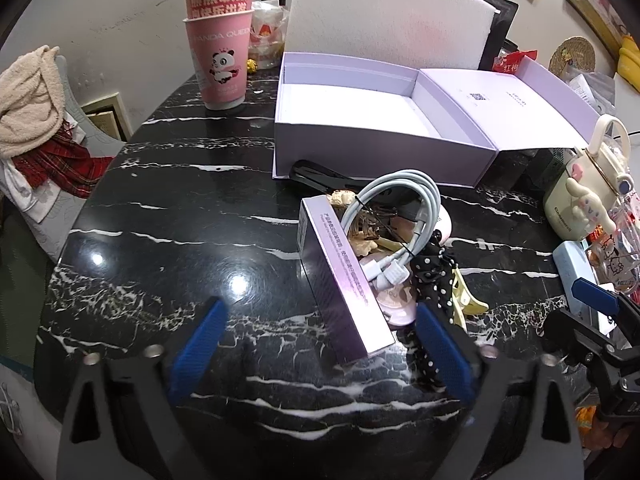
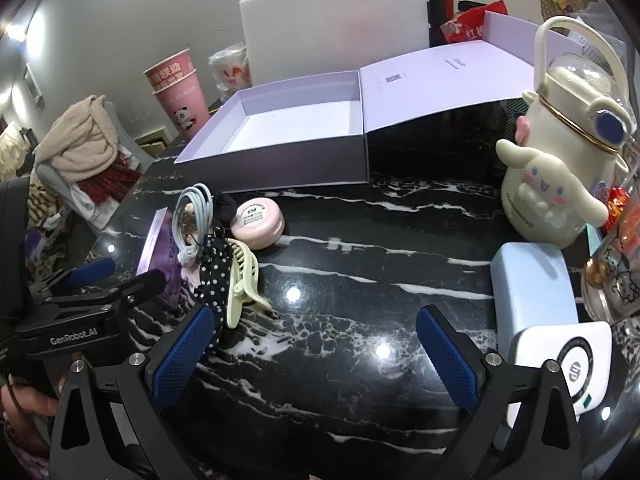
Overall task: Organize rigid objects
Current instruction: 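Grasp the purple box with the left tool while the right tool grasps the white cable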
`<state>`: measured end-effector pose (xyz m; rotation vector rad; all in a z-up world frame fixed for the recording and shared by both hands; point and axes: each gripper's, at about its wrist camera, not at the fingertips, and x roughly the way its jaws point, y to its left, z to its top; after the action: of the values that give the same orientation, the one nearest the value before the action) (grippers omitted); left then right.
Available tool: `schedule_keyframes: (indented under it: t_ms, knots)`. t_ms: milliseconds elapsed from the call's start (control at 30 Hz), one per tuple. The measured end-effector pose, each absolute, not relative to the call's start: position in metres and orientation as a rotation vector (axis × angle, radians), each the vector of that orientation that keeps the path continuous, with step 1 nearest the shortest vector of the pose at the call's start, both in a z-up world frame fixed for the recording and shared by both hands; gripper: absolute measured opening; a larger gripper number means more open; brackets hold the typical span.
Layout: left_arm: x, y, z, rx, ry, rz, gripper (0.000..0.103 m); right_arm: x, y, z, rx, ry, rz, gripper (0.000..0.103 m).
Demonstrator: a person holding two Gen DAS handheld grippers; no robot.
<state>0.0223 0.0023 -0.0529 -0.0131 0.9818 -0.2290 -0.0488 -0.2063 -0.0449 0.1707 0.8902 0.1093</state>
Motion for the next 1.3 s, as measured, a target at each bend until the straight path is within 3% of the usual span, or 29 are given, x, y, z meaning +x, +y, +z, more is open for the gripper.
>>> schedule_keyframes:
  t_ms: [267, 400, 467, 633, 833, 900, 1067, 1300]
  knots:
    - [0.027, 0.004, -0.055, 0.0, 0.973, -0.255, 0.055, -0.036, -0.203, -0.049, 0.171, 0.912, 0.114, 0.103]
    - [0.03, 0.005, -0.058, 0.011, 0.975, -0.257, 0.05, -0.029, -0.199, -0.052, 0.167, 0.921, 0.13, 0.103]
    - [0.033, 0.005, -0.061, 0.016, 0.984, -0.252, 0.038, -0.026, -0.196, -0.054, 0.165, 0.924, 0.141, 0.103]
    - [0.04, 0.004, -0.072, 0.029, 1.017, -0.258, 0.035, -0.021, -0.192, -0.055, 0.157, 0.931, 0.151, 0.103]
    - [0.049, 0.007, -0.076, 0.057, 0.996, -0.233, 0.017, -0.015, -0.19, -0.056, 0.161, 0.936, 0.157, 0.103]
    - [0.05, 0.008, -0.076, 0.055, 0.995, -0.237, 0.015, -0.012, -0.189, -0.056, 0.161, 0.937, 0.166, 0.102]
    - [0.051, 0.013, -0.076, 0.07, 0.998, -0.231, 0.015, -0.002, -0.179, -0.053, 0.144, 0.924, 0.197, 0.084]
    - [0.05, 0.027, -0.073, 0.065, 0.992, -0.191, 0.015, 0.018, -0.155, -0.052, 0.104, 0.887, 0.295, 0.072]
